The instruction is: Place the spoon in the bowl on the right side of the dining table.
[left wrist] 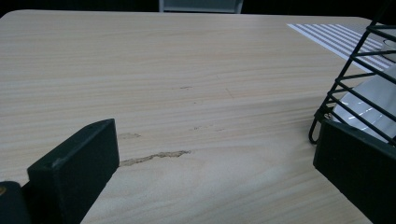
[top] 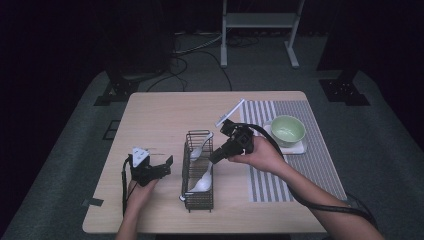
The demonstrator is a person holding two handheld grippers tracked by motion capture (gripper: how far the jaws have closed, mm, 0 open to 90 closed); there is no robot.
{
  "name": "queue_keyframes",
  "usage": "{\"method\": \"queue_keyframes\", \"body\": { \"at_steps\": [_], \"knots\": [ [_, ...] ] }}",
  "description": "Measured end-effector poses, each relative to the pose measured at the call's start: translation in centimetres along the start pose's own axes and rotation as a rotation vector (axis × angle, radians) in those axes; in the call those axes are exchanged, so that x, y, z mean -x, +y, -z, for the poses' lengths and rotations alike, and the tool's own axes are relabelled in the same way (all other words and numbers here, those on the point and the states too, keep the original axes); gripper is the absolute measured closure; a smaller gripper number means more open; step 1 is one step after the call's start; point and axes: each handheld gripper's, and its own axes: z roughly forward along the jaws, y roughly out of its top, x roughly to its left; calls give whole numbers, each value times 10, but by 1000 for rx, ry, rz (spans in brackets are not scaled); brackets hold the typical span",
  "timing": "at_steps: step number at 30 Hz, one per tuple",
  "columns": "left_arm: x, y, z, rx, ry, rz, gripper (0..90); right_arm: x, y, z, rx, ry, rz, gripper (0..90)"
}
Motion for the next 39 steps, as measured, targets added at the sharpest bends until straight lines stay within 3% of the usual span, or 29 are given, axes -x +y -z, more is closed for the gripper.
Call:
{"method": "queue_keyframes", "body": {
  "at_steps": [9,22,39],
  "knots": [
    [0,0,0,1,0,5,0,-2,0,1,4,8,-2,785],
    [0,0,0,1,-1,5,0,-14,5,9,30,7,39,847],
    [0,0,0,1,-2,0,0,-25,12,27,115,41,62,852]
  ]
}}
